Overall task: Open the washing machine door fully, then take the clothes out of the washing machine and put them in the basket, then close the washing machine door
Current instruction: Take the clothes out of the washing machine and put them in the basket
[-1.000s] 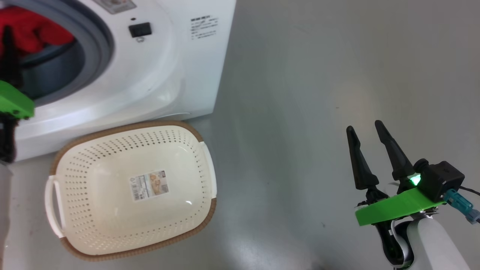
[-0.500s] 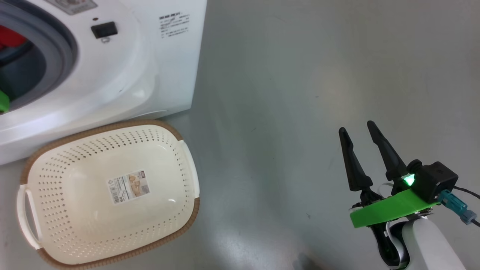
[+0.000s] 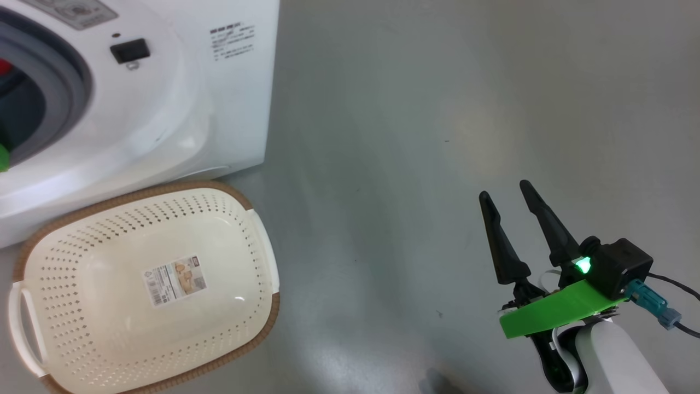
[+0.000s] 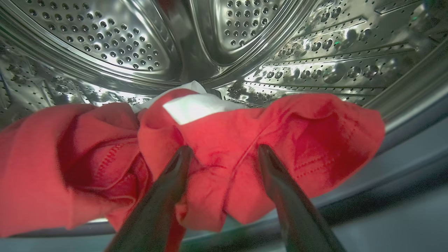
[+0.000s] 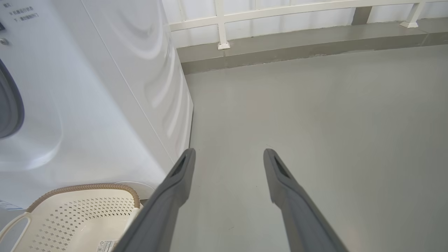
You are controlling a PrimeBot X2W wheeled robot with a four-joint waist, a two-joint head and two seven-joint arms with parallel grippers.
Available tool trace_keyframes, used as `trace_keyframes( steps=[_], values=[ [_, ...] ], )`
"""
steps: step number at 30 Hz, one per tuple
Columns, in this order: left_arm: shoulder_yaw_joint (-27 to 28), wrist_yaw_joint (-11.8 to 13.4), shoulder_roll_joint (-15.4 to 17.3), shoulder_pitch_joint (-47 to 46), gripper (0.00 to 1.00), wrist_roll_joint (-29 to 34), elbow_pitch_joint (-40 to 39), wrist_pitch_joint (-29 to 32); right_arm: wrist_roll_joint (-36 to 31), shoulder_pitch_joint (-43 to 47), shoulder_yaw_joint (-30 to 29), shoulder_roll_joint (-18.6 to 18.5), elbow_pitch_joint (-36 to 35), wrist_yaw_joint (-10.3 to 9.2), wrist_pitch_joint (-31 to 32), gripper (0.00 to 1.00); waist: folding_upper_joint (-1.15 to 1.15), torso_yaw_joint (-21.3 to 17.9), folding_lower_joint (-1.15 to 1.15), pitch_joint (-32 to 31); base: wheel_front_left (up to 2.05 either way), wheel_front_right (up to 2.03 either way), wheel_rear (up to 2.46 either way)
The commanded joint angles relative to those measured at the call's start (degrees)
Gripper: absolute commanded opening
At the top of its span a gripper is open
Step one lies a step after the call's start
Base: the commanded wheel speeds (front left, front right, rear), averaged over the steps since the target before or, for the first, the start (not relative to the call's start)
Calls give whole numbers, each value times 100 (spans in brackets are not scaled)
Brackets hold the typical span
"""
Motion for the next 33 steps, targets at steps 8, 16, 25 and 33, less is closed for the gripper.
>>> trace_keyframes(
  steps=[8, 16, 25, 33],
  values=[
    [-16, -15, 333, -50, 0, 214, 67, -29, 55, 2, 170, -30, -175, 2, -37, 100, 0, -65, 0, -22, 0, 0, 0],
    [25, -18, 254, 28, 0, 246, 5, -29, 27, -4, 133, -30, -174, 2, -37, 100, 0, 4, 0, -86, 0, 0, 0],
    [623, -24, -56, 591, 0, 0, -833, -29, -64, 10, -1, -30, -127, 2, -37, 100, 0, 296, 0, -336, 0, 0, 0],
    [1172, -30, -504, 1355, 0, -110, -1745, -29, -138, 55, -123, -30, -83, 2, -37, 100, 0, 611, 0, -590, 0, 0, 0]
  ],
)
